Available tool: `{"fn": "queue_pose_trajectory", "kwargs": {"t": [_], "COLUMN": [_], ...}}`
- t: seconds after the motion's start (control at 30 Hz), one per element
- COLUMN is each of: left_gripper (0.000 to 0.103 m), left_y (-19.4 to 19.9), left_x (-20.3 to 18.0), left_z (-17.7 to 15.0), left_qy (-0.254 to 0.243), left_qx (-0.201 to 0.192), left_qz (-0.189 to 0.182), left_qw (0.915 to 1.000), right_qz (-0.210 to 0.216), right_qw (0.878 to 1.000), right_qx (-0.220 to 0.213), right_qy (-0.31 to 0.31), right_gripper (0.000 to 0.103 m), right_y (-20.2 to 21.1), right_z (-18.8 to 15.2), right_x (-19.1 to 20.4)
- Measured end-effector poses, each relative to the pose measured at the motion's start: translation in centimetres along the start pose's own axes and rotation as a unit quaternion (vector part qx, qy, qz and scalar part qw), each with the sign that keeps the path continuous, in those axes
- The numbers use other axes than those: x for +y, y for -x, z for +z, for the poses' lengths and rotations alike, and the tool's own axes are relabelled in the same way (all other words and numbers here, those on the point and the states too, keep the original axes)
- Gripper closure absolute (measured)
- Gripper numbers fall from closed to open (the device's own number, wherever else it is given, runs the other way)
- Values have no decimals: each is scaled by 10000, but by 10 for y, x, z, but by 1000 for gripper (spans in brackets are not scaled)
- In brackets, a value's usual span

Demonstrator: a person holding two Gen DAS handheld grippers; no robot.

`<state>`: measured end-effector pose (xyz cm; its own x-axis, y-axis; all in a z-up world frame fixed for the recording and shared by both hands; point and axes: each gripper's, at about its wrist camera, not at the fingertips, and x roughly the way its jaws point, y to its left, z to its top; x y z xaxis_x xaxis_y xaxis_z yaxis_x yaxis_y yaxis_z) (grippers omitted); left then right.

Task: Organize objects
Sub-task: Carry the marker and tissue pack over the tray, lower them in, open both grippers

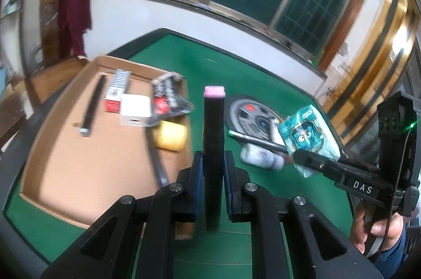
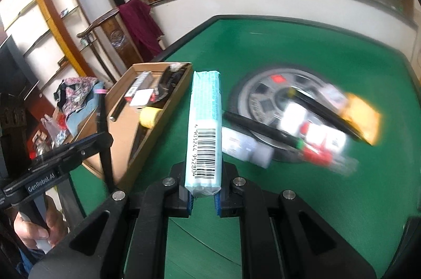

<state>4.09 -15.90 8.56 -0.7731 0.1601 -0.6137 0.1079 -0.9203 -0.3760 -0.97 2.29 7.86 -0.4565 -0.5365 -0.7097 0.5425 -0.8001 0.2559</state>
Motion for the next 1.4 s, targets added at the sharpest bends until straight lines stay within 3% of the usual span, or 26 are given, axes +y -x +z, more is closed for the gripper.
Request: {"fn": "queue_pose_trajectory", "kwargs": {"t": [0.23,0.6,0.7,1.0,1.4], "left_gripper": [87,85,86,86,86], "left_y": [-1,-24,-30,-67,-54], "left_x": [39,97,108,136,141], "left_z": [-1,7,14,23,15], "left_qy": [407,1305,1333,1550,1507], "left_qx": [7,104,122,656,489], "left_qz": [-63,-753,-453,-117,40], "left_qw": [9992,9885,9900,9857,9874], "right_qz": [307,340,343,543,409], "right_qw": [9991,9937,9922,9874,9855], "right_qx": [270,790,893,1296,1406], "right_qy": [129,722,793,728,860], "right_gripper": [94,94,94,94,92], "right_y": [-40,-105,-117,-159,-174], "right_z": [15,9,10,12,15], "right_x": [35,88,96,121,130]}}
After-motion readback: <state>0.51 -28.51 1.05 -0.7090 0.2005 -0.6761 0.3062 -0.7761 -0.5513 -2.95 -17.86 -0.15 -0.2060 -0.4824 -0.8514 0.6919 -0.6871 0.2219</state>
